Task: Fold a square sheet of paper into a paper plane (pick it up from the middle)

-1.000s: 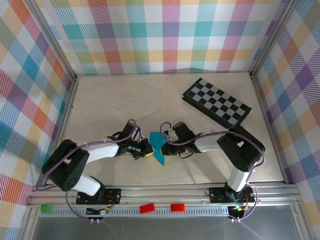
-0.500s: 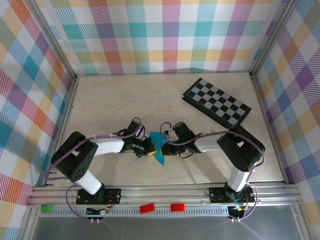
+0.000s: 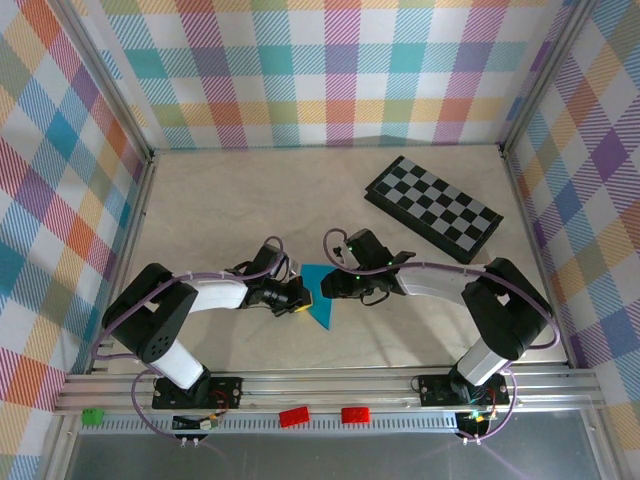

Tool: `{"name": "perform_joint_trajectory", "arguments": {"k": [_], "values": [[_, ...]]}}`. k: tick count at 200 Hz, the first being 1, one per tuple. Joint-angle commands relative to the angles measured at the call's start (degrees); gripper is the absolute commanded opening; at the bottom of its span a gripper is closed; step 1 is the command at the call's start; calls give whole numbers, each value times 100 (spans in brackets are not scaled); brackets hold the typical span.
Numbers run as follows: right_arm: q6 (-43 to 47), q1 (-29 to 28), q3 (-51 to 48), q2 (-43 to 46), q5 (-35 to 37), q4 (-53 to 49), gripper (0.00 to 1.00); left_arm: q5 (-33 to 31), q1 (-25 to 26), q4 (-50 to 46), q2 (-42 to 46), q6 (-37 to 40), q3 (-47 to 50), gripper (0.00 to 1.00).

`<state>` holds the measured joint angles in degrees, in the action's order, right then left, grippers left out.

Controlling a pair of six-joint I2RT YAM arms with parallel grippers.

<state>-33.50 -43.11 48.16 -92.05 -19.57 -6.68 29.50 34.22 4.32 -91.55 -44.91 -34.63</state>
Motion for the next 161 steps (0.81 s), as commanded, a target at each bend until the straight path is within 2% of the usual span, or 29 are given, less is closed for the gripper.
{"name": "perform_joint_trajectory", "arguments": {"k": [1, 33, 52, 89, 130, 161], "values": [[-265, -126, 140, 6, -498, -479, 34, -295, 59, -482, -227, 121, 149, 0], [-528, -446, 211, -319, -822, -194, 15, -313, 59, -477, -170, 114, 167, 0], [-570, -569, 288, -543, -733, -245, 9, -308, 54, -479, -158, 115, 165, 0], [-670, -663, 35, -734, -607, -308, 7, -311, 59, -465, -177, 121, 167, 0], [-961, -800, -587, -392, -687, -37, 7, -287, 59, -456, -240, 136, 150, 0], [-1153, -857, -638, -35, -694, -100, 9, -287, 59, -467, -241, 138, 106, 0]]}}
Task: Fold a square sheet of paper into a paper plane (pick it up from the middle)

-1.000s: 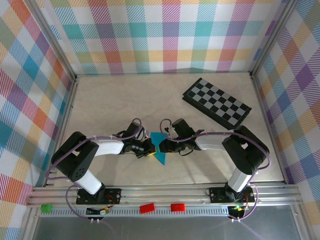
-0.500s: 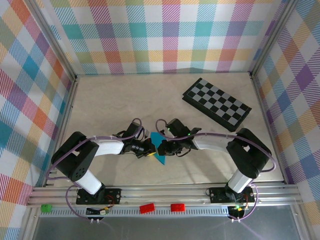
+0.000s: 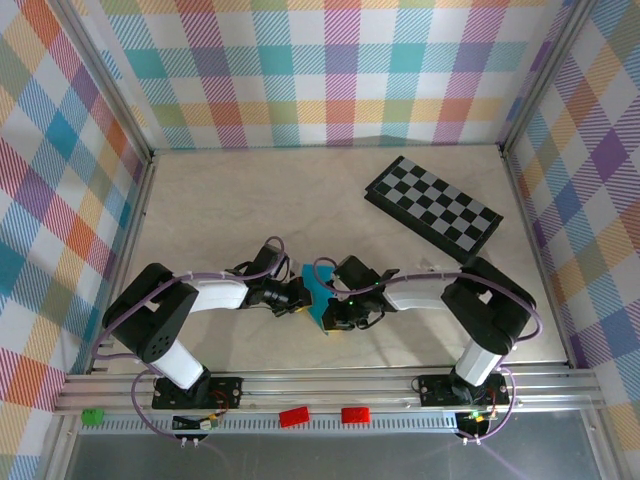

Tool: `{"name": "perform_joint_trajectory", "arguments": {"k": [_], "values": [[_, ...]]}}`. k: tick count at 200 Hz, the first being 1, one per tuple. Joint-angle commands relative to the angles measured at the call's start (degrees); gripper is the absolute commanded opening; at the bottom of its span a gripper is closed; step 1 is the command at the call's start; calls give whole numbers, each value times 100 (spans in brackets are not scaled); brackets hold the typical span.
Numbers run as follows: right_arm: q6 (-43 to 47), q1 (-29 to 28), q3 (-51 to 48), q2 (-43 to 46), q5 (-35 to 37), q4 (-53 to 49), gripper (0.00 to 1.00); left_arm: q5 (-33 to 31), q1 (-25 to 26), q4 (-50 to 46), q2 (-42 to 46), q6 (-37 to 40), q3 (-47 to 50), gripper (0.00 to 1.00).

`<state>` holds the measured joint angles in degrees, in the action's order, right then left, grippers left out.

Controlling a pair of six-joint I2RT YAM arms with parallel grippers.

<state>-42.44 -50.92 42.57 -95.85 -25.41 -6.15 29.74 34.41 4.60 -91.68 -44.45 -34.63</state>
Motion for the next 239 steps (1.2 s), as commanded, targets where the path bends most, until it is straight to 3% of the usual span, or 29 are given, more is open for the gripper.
{"name": "perform_joint_trajectory", "arguments": {"k": [1, 33, 85, 110, 203, 239], "values": [[-266, -76, -76, 364, -107, -155, 9, -311, 39, -495, -228, 93, 106, 0], [-347, -76, 282, 560, 14, -201, 9, -319, 39, -474, -206, 80, 143, 0], [-617, -74, 912, -557, 44, 26, 9, -326, 39, -400, -158, 46, 209, 0], [-745, -119, 661, -783, -40, 227, 9, -384, 39, -349, -146, 5, 246, 0], [-963, -347, -963, 158, -405, 749, 9, -557, 39, -87, -147, -267, 423, 0], [-1061, -311, -775, 894, -354, 829, 9, -539, 46, 111, 29, -417, 589, 0]]}}
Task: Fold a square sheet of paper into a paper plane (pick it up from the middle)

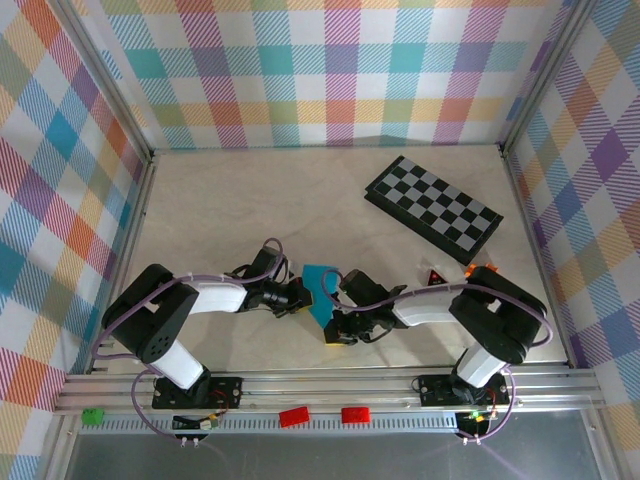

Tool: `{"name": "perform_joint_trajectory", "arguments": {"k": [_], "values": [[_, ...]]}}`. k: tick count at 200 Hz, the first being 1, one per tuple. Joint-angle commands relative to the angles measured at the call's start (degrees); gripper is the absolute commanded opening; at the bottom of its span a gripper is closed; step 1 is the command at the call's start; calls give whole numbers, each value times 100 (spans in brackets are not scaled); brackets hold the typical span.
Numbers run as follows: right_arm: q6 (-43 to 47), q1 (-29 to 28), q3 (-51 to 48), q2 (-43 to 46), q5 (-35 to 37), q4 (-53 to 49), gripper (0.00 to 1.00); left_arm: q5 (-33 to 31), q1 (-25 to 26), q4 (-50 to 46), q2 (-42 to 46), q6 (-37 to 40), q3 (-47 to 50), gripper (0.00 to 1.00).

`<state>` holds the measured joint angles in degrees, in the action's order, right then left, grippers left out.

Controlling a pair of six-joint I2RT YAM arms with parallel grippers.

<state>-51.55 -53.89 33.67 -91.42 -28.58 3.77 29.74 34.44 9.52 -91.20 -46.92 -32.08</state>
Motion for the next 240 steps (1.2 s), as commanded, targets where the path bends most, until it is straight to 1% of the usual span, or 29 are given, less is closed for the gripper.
{"name": "perform_joint_trajectory", "arguments": {"k": [1, 15, 29, 59, 84, 103, 145, 165, 186, 204, 219, 240], "values": [[-152, -6, 127, 467, -31, -165, 9, -539, 45, -367, -11, -183, 342, 0], [-161, 91, 314, 538, 40, -221, 9, -547, 46, -258, 71, -275, 427, 0], [-157, 225, 475, 387, 103, -210, 8, -574, 62, -206, 104, -326, 461, 0], [-229, 413, 988, -328, 198, -164, 8, -592, 131, -92, 94, -421, 491, 0], [-88, 413, 1447, -972, 231, -555, 7, -618, 160, -64, 94, -441, 508, 0], [-106, 414, 1255, -1156, 365, -678, 6, -636, 160, -109, 111, -409, 484, 0], [-236, 414, 448, -934, 246, -301, 5, -637, 160, -230, 122, -263, 284, 0], [-144, 432, 507, -915, 221, -379, 5, -628, 160, -288, 76, -228, 199, 0], [-95, 427, 595, -998, 226, -482, 4, -496, 160, 137, 241, -327, 268, 1], [-100, 432, 588, -1053, 280, -484, 4, -697, 138, -216, 391, -83, 99, 2], [-66, 432, 582, -1079, 322, -501, 3, -926, 37, -396, 309, 2, 82, 1], [-39, 432, 571, -1106, 340, -511, 2, -623, -290, 29, 62, -14, 268, 0]]}}
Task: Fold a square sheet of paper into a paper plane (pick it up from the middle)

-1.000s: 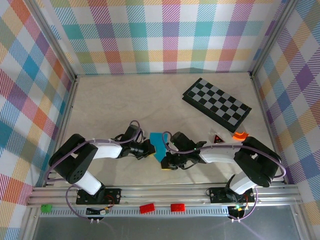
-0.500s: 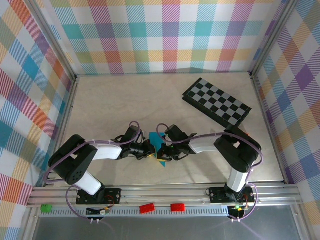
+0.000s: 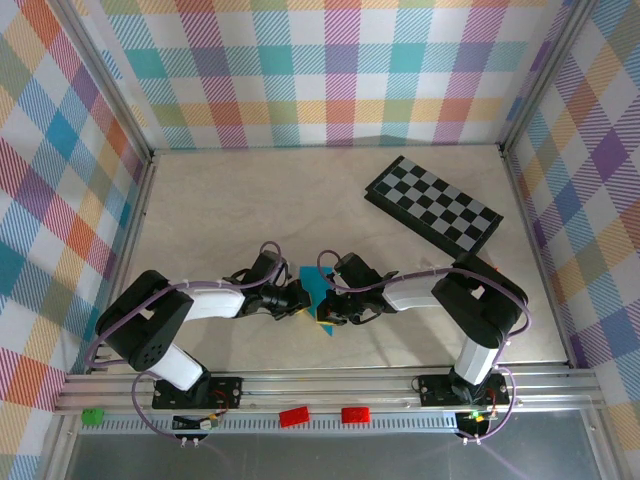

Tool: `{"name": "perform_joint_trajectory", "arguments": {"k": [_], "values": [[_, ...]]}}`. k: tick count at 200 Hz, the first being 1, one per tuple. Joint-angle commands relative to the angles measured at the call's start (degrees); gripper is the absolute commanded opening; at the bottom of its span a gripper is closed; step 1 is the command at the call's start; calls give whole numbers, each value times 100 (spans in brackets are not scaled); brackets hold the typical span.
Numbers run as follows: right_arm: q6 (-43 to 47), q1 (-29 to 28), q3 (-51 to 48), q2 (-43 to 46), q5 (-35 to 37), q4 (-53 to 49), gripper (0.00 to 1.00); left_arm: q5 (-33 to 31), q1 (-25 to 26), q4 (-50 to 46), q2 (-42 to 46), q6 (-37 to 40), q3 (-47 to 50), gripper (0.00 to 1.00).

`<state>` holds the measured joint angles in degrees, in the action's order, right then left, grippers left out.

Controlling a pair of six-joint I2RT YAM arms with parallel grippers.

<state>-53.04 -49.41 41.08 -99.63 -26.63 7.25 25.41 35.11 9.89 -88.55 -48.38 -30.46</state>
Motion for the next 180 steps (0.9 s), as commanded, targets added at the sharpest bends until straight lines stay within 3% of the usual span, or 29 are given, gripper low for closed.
{"name": "perform_joint_trajectory", "arguments": {"k": [1, 74, 108, 142, 180], "values": [[110, -16, -170, -285, 148, -862, 2, -175, -375, 29, -204, 121, 122, 0], [234, 19, -216, -307, 112, -795, 2, 266, -1200, 64, -226, 668, 148, 0], [359, 102, -201, -250, 50, -864, 2, 442, -1218, -203, 353, 656, -64, 2], [373, 160, -171, -249, -41, -806, 2, 344, -734, -102, 813, 518, 22, 4], [349, 168, -144, -302, -96, -749, 3, 307, -95, 516, 299, 347, 96, 3]]}}
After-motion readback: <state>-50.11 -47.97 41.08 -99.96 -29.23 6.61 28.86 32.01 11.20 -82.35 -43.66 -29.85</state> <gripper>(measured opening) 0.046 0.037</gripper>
